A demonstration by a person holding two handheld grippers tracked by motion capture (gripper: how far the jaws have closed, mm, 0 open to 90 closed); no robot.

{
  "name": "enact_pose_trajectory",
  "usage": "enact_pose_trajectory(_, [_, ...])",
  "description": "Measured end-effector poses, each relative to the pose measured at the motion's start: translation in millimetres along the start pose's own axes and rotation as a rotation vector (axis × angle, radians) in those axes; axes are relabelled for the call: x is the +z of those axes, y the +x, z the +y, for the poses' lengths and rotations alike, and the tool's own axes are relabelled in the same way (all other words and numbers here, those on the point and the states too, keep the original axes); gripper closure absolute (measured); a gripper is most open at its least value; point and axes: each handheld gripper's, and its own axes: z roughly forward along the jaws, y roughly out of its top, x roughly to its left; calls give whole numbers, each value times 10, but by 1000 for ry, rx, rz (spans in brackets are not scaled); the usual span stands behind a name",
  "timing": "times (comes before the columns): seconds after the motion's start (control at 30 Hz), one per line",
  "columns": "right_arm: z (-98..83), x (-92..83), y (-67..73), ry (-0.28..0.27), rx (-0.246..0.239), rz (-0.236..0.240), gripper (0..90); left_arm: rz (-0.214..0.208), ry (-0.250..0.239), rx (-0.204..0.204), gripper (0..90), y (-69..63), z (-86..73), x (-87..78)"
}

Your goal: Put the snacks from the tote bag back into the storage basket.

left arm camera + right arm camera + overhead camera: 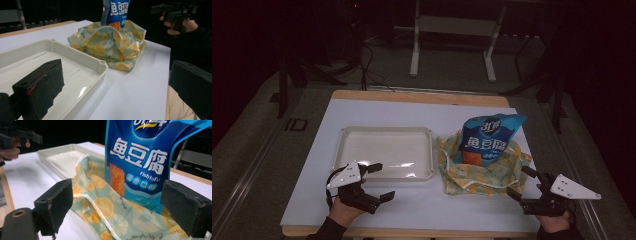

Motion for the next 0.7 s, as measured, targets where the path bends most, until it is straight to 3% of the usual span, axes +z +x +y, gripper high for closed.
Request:
enact_pose_trajectory(0.1, [1,6,31,11,-10,26,106,1,15,-1,3,-14,-2,8])
enact_pose_trajectory(0.3, [13,2,62,23,-21,53,105,-37,25,-13,3,-53,42,71])
enact_pose_trajectory(0.7, [63,19,8,43,-41,21,123,-30,52,-23,3,-69,203,246])
